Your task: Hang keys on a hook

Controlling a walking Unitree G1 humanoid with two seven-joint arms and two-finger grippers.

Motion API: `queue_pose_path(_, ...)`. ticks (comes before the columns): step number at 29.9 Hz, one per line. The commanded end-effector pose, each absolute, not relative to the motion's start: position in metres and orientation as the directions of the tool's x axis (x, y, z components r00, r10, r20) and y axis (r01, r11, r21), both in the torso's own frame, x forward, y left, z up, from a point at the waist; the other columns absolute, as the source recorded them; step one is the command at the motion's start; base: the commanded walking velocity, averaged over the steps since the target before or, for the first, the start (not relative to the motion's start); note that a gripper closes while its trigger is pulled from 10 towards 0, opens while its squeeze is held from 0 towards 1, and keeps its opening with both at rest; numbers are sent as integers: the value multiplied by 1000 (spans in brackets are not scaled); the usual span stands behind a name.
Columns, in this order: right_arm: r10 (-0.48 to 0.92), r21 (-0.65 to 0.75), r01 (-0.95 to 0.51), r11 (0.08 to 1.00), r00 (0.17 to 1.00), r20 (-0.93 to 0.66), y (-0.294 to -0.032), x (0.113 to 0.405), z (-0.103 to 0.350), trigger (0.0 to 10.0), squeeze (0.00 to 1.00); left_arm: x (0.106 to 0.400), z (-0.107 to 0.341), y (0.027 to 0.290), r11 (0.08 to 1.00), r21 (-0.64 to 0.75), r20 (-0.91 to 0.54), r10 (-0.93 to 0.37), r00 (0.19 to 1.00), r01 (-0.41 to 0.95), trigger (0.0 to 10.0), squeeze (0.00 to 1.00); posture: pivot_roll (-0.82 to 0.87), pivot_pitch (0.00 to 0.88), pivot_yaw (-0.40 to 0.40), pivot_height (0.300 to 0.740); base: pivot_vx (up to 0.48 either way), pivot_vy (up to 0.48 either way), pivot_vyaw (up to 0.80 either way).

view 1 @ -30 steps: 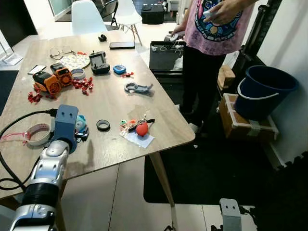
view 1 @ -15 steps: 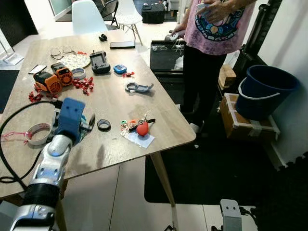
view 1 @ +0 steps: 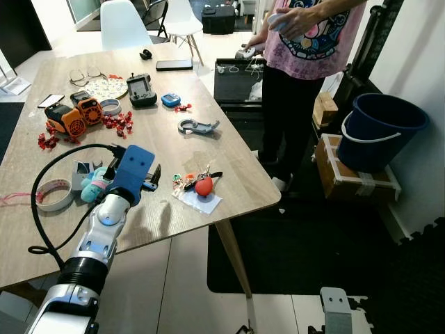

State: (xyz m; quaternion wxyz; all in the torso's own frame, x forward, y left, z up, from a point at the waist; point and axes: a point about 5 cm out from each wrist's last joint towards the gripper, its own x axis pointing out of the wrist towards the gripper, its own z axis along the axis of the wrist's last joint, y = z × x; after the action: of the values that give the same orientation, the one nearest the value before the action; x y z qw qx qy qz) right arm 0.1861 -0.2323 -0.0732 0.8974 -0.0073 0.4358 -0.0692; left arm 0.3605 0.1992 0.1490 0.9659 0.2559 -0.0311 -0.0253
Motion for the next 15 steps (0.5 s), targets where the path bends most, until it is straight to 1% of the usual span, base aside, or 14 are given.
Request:
queue_pose_path(1,-133,-73,124,990,602,-787,-233,182,-75,10000,0,364,148,200,833,553,54,-30,998,-5,10000,0,0,112,27,740,0,0,0)
queue_pose_path(2,-133,-73,124,990,602,-787,-233,182,-75,10000,0,364,148,200,833,553,54,-30,998,-5,10000,0,0,112,27,740,0,0,0)
queue_pose_path(5,-132,-68,127,990,603,-787,-232,182,-75,10000,0,367,150,211,807,587,59,35,998,-64,10000,0,1,120,27,740,0,0,0)
queue_pose_path(9,-132,-66,130,989,601,-788,-231,181,-76,10000,0,367,150,221,797,596,63,74,995,-97,10000,0,3,122,27,740,0,0,0)
queue_pose_path(13,-131,-66,130,989,601,-788,-231,181,-76,10000,0,366,149,224,794,599,60,81,995,-101,10000,0,4,122,27,740,0,0,0)
queue_pose_path(15,-131,-64,131,989,601,-789,-231,181,-76,10000,0,367,146,235,766,627,48,141,989,-140,10000,0,6,122,26,740,0,0,0)
